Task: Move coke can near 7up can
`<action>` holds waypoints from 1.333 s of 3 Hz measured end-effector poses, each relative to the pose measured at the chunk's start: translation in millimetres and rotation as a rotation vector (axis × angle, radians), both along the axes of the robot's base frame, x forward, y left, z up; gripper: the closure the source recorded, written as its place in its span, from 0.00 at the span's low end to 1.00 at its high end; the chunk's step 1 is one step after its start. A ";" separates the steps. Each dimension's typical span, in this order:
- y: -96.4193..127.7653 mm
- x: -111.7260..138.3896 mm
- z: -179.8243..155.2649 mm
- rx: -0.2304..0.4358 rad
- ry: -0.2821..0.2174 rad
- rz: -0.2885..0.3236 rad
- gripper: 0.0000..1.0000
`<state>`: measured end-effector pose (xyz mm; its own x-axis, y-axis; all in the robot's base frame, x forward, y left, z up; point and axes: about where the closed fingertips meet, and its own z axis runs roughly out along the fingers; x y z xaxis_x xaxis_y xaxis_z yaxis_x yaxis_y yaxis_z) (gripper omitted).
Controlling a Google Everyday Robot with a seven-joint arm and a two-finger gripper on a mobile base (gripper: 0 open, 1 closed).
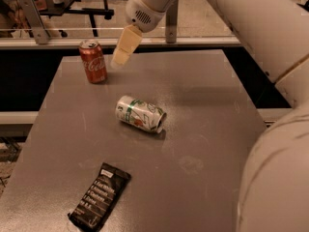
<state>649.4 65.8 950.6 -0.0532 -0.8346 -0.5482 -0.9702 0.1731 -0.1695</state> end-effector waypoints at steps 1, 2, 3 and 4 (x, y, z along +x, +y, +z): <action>30.9 13.7 -13.3 0.010 0.020 0.007 0.00; 51.9 29.8 -24.8 0.012 0.024 -0.024 0.00; 62.6 43.6 -32.7 0.021 0.036 -0.057 0.00; 71.5 51.9 -38.9 0.039 0.052 -0.082 0.00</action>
Offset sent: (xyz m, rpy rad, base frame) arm 0.0533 0.0748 -0.0340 0.0185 0.0193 -0.0833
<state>701.2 137.2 911.7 -0.1502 -0.8044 -0.5748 -0.9598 0.2582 -0.1104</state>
